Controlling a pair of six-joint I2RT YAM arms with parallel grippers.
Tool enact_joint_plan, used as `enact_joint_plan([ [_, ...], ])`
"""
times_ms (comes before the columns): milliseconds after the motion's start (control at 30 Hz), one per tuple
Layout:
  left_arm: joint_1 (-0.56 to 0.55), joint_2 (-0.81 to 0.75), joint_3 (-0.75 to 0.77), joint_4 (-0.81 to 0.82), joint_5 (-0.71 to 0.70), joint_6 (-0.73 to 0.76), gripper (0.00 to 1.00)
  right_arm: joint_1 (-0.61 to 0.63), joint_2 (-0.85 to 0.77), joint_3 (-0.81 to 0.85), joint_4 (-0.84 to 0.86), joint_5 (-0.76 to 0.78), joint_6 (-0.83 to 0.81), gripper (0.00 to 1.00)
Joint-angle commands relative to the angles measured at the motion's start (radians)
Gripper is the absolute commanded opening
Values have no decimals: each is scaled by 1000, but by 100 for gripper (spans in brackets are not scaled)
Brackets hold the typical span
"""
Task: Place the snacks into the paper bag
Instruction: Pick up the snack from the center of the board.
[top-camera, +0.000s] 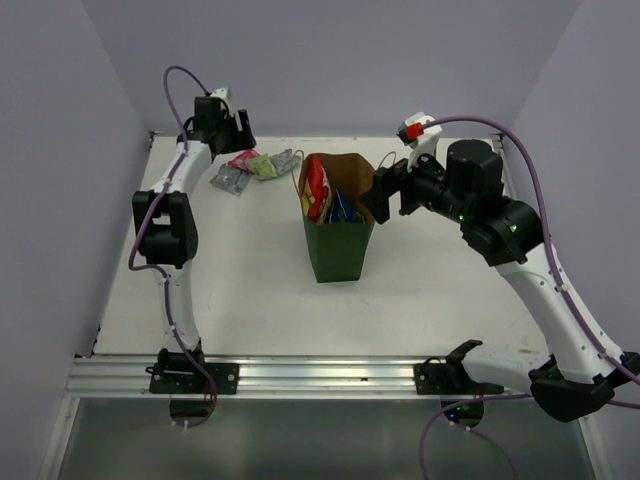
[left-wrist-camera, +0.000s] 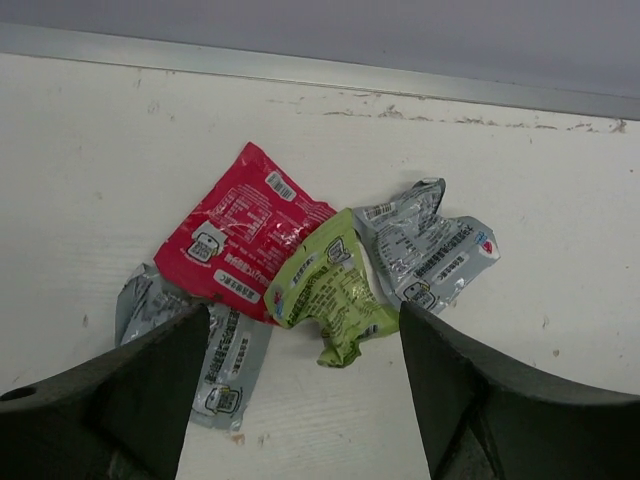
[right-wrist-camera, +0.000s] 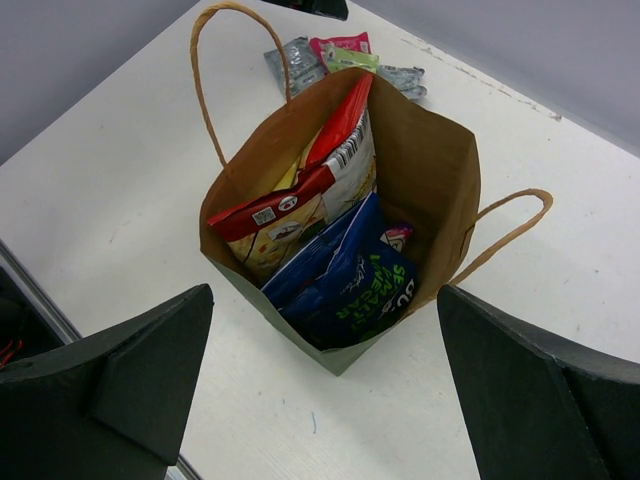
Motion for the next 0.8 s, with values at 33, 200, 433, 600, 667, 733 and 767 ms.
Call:
enact_joint_plan([
  [33, 39, 84, 101, 70, 135, 21, 77, 0, 11, -2, 29, -24, -4, 98],
  [200, 47, 161, 157, 63, 200, 27, 67, 0, 24, 5, 23, -27, 0, 99],
  [433, 51, 243, 183, 67, 224, 25, 59, 0, 34, 11, 19, -32, 7, 99],
  [600, 50, 273, 183, 79, 246, 18, 51, 0, 37, 11, 17, -31, 17, 99],
  [667, 51, 273, 172, 87, 257, 15, 50, -1, 32, 10, 17, -26, 17, 98],
  [733, 51, 267, 143, 116, 275, 10, 44, 0, 29, 8, 17, -20, 19, 99],
  [767, 51, 264, 134, 127, 280, 9, 40, -1, 29, 7, 18, -20, 19, 98],
])
